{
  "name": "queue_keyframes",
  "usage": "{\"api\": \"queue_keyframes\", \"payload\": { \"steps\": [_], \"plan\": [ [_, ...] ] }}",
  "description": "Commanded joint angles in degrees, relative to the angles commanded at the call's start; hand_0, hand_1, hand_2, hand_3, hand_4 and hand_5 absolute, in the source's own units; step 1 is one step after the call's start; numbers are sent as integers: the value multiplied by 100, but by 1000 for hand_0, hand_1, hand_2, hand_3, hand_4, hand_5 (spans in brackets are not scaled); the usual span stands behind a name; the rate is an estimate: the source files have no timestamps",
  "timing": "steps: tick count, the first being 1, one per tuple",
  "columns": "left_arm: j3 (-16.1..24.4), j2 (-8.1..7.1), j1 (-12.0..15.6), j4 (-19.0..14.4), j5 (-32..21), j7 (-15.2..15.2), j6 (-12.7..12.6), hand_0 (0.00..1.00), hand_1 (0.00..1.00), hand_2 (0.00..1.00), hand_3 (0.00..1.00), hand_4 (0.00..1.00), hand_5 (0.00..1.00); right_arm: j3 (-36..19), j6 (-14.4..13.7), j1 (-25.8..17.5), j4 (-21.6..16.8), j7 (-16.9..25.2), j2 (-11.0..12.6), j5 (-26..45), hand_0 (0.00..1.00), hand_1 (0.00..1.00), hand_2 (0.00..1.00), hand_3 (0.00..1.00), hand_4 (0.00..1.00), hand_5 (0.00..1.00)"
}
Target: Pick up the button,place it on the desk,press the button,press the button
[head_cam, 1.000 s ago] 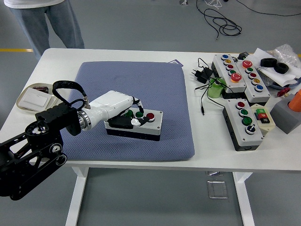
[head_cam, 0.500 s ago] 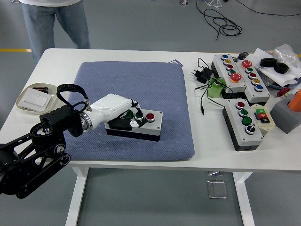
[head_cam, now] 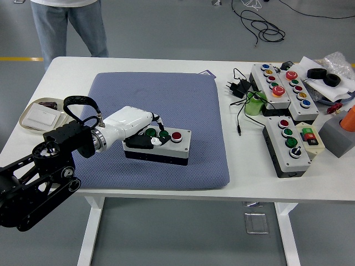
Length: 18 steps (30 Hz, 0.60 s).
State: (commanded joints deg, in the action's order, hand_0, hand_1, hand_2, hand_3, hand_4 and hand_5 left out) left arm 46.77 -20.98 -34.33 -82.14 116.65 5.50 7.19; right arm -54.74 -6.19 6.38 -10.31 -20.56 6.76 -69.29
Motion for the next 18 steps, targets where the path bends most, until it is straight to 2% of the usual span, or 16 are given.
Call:
{"api": "queue_keyframes", "payload": {
  "steps": [3, 8, 18],
  "plan": [
    [18, 45, 11, -119, -98, -21, -155, 27, 2, 24, 690, 662, 998, -2, 3, 0, 0, -2, 0, -5, 631, 549, 623, 569, 310, 249],
    [-145, 86, -27, -265, -248, -20, -145, 27, 2, 24, 690, 662, 998, -4, 8, 4, 0, -7, -2, -21, 631, 549, 623, 569, 310, 249],
    [-407, 112, -92, -171, -317, -1, -121, 28, 2, 25, 690, 664, 998, 13, -6, 5, 0, 0, 2, 16, 633, 549, 623, 568, 309, 249]
  ]
}}
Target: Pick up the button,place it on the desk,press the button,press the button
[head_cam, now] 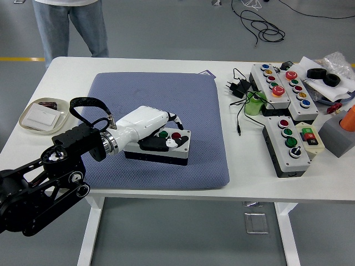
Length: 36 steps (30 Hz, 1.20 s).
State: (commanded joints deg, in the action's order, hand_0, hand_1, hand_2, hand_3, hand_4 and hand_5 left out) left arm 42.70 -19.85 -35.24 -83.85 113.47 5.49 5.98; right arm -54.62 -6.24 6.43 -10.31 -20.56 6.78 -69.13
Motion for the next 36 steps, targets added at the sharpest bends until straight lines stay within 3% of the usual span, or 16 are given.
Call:
{"api": "queue_keyframes", "payload": {
  "steps": [9, 17, 26, 31, 36],
  "plan": [
    [-106, 72, -67, 354, -38, 21, 35, 28, 2, 26, 692, 662, 998, 25, 3, 13, 0, 0, 2, 11, 633, 550, 624, 568, 307, 253],
    [-223, 3, -42, 434, -52, 63, 106, 28, 2, 26, 695, 660, 998, 30, 0, 8, 0, 2, 4, 25, 633, 550, 624, 569, 307, 250],
    [-373, 37, -37, 503, -51, 102, 176, 27, 2, 27, 695, 659, 998, 34, 5, -9, 0, 3, 1, 30, 633, 550, 623, 570, 306, 251],
    [-278, 46, -43, 445, -28, 72, 96, 27, 2, 27, 696, 662, 998, 29, 1, -19, 0, 6, 1, 34, 632, 550, 624, 570, 305, 249],
    [124, 16, -6, 233, 45, 52, -185, 26, 2, 27, 698, 661, 998, 32, -2, -25, 0, 7, 4, 35, 633, 550, 624, 570, 306, 250]
  ]
}}
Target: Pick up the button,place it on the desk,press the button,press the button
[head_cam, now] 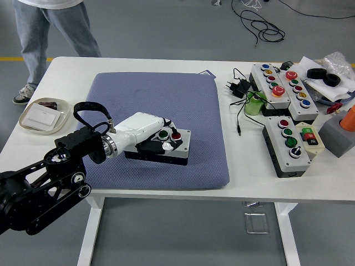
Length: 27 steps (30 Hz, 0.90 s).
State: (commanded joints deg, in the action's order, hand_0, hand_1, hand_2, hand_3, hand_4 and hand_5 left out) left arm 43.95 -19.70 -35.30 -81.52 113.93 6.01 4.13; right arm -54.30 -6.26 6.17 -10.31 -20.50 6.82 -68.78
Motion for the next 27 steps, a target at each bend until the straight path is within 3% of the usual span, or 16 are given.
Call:
{"api": "queue_keyframes", "payload": {
  "steps": [4, 8, 9, 10, 11, 14, 15, 20, 21, 26, 27],
  "plan": [
    [418, -60, 39, -234, -44, 25, -316, 29, 2, 38, 707, 662, 998, -7, 0, -17, 0, 2, 5, -6, 633, 550, 623, 569, 306, 249],
    [838, -93, 90, -199, -534, -1, -1004, 29, 2, 38, 707, 662, 998, -20, 2, -34, 0, -3, 3, -21, 633, 550, 623, 569, 306, 249],
    [942, -94, 107, -127, -679, -31, -1157, 51, 240, 274, 778, 661, 998, -16, 4, -37, 0, -5, 4, -20, 633, 550, 624, 570, 307, 249],
    [1053, -98, 120, -63, -847, -53, -1298, 51, 240, 274, 778, 661, 998, -5, 4, -38, 0, -6, 4, -9, 633, 550, 624, 570, 307, 249],
    [1176, -105, 130, -5, -1017, -68, -1371, 51, 240, 274, 778, 661, 998, 11, 2, -38, 0, -7, 5, 13, 633, 550, 624, 570, 307, 249],
    [1481, -161, 136, 189, -1541, -157, -1277, 51, 240, 274, 778, 661, 998, 39, -4, -37, 0, -10, 6, 63, 633, 550, 624, 570, 307, 249],
    [1515, -169, 135, 222, -1701, -176, -1262, 233, 381, 416, 785, 667, 998, 35, -3, -37, 0, -11, 6, 59, 633, 550, 624, 569, 307, 251],
    [1604, -211, 180, 851, -2912, -761, -1309, 233, 381, 416, 785, 667, 998, 62, -4, -23, 0, -8, 10, 88, 633, 550, 624, 569, 307, 251],
    [1604, -212, 186, 892, -3136, -799, -1308, 714, 733, 775, 845, 669, 998, 64, -4, -22, 0, -8, 10, 92, 632, 550, 624, 570, 308, 249],
    [1743, -220, 305, 1535, -4365, -1265, -1209, 714, 733, 775, 845, 669, 998, 41, -6, -8, 0, -10, 7, 66, 632, 550, 624, 570, 308, 249],
    [1763, -234, 334, 1670, -4588, -1337, -1105, 798, 838, 887, 863, 672, 998, 38, -9, -8, 0, -8, 9, 68, 632, 549, 624, 571, 310, 247]
  ]
}}
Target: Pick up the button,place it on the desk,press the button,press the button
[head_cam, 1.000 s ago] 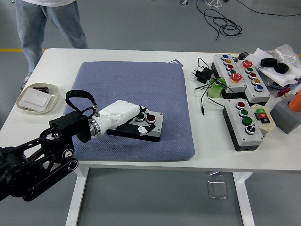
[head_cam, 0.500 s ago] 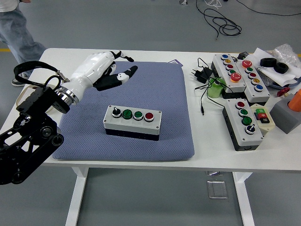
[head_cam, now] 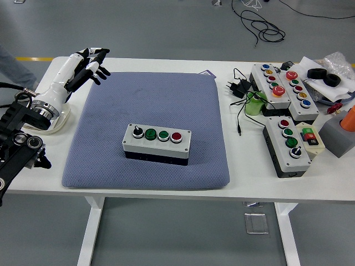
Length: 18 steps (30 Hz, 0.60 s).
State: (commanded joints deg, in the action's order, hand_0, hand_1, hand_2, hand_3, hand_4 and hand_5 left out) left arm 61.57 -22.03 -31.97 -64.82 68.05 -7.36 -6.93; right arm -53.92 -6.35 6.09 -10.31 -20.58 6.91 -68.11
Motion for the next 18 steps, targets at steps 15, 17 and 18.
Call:
{"api": "queue_keyframes", "payload": {
  "steps": [15, 17, 18],
  "plan": [
    [479, -99, 443, 613, -3605, -221, 386, 878, 901, 925, 887, 674, 998, -66, 5, -20, 0, -5, -6, -68, 632, 548, 623, 569, 311, 248],
    [509, -109, 469, 609, -3816, -218, 406, 878, 901, 925, 887, 674, 998, -70, 5, -22, 0, -3, -8, -72, 632, 548, 623, 569, 311, 248],
    [531, -117, 489, 599, -3847, -218, 418, 878, 901, 925, 887, 674, 998, -72, 5, -23, 0, -1, -9, -74, 632, 548, 623, 569, 311, 248]
  ]
}}
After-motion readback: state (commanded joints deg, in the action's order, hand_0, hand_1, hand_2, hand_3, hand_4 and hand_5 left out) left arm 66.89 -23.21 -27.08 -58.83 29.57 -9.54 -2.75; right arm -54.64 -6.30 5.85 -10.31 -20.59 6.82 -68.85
